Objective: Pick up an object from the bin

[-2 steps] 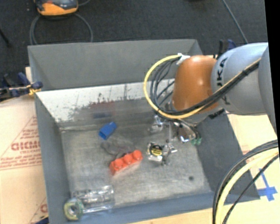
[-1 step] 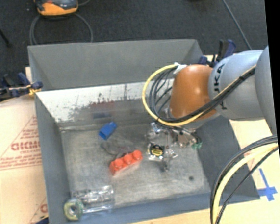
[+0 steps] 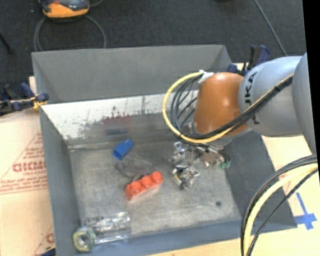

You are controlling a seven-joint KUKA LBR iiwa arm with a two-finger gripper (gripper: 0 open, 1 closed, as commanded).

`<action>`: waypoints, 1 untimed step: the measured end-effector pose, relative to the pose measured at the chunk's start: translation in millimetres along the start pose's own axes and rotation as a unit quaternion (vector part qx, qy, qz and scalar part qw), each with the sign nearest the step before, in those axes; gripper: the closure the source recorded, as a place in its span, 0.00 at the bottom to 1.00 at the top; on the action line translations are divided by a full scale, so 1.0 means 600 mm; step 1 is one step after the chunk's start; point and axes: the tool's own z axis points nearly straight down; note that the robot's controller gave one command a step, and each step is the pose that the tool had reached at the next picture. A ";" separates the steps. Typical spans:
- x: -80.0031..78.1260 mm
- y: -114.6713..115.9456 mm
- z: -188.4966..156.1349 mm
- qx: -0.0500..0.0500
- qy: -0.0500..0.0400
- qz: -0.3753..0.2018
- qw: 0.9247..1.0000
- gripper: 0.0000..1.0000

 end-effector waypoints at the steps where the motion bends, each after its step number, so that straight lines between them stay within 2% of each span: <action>1: 0.050 -0.031 -0.360 0.001 0.001 -0.051 0.999 1.00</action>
Offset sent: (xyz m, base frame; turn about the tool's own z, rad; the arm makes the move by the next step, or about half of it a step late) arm -0.0279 -0.0257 0.2098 -0.1054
